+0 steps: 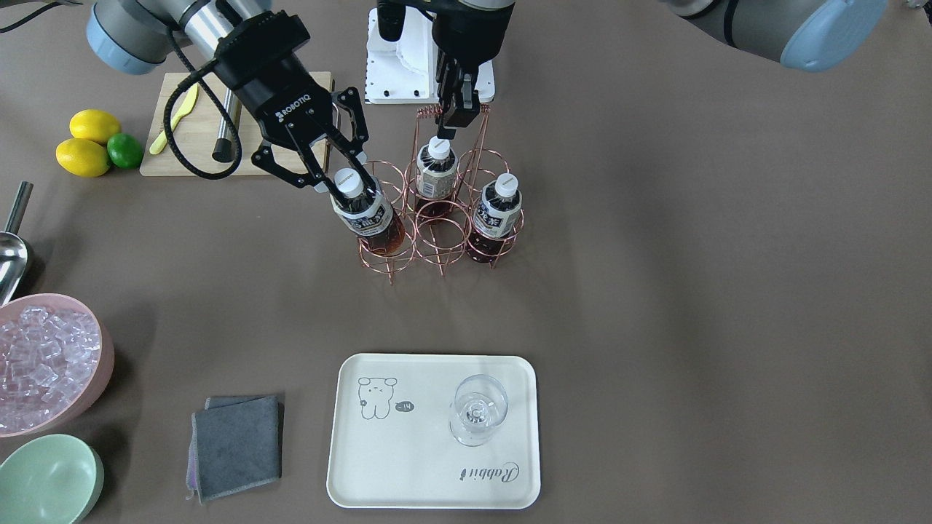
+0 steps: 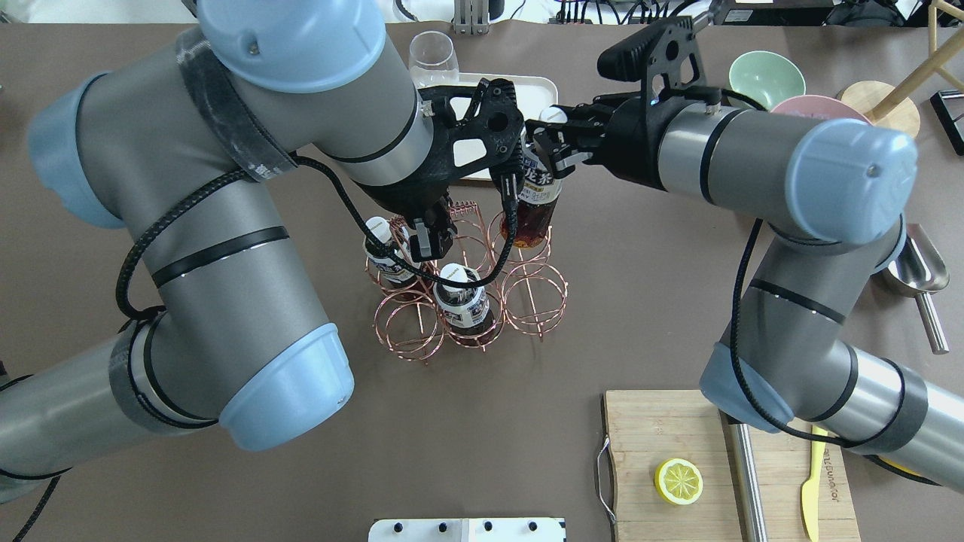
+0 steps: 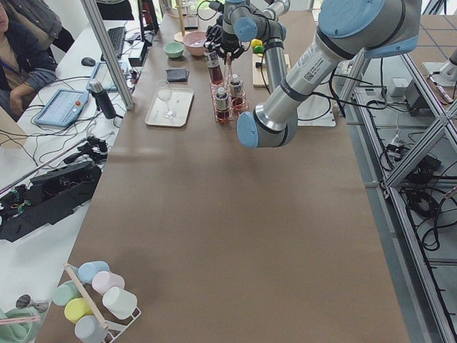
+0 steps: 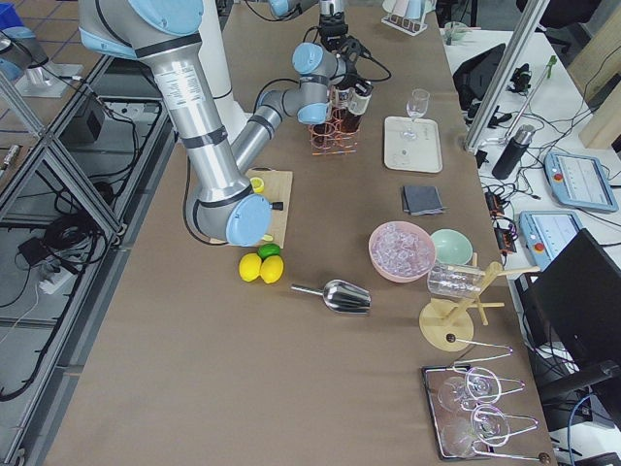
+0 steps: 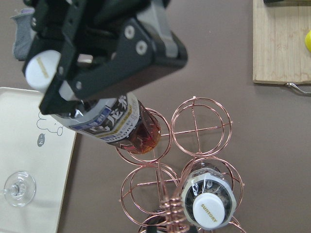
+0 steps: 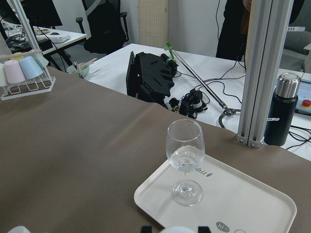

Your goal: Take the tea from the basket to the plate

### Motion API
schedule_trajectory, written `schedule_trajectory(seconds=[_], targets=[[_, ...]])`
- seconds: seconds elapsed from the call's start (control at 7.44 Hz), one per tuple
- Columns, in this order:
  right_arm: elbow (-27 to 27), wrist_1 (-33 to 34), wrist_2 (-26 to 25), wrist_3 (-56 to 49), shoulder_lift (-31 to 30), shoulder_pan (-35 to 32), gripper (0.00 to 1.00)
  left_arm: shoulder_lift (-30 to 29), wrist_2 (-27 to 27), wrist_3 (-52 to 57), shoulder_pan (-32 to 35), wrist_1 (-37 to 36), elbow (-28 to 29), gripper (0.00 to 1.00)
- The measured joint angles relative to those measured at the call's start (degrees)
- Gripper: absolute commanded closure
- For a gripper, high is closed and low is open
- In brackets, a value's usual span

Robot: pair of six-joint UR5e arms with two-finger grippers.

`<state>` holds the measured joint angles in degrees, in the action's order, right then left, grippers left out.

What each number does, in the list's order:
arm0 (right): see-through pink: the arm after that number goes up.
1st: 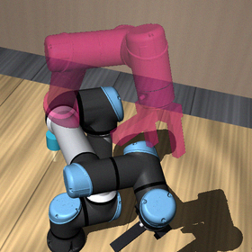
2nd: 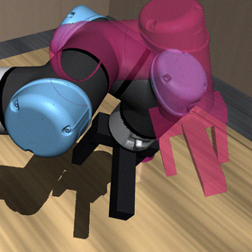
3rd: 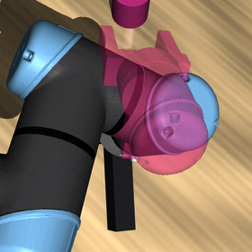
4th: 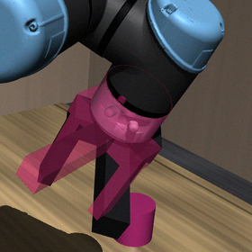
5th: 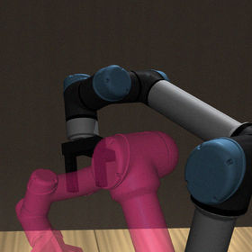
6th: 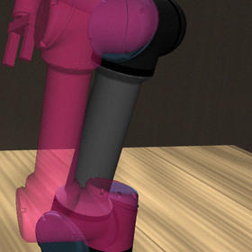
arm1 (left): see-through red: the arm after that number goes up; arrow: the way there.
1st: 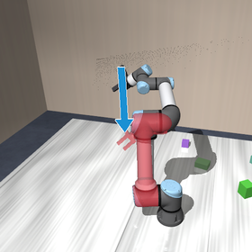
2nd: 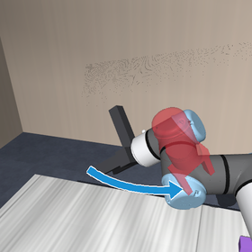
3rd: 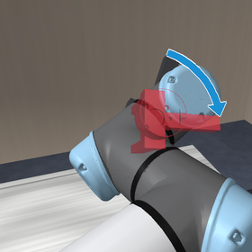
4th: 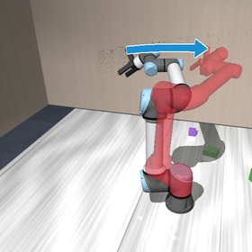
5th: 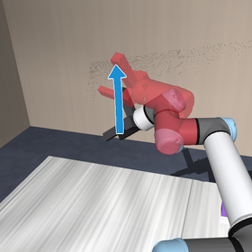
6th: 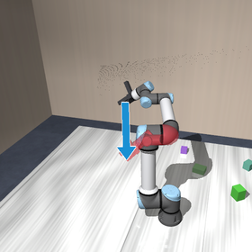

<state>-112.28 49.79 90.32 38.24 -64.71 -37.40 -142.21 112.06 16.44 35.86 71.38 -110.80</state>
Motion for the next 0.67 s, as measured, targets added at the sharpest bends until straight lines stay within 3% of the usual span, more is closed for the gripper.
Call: schedule_trajectory(seconds=[0.67], targets=[[0.07, 6.17, 12.70, 0.06, 4.09, -14.66, 1.00, 0.00, 0.00, 0.00, 0.00, -0.01, -0.04, 1.00]])
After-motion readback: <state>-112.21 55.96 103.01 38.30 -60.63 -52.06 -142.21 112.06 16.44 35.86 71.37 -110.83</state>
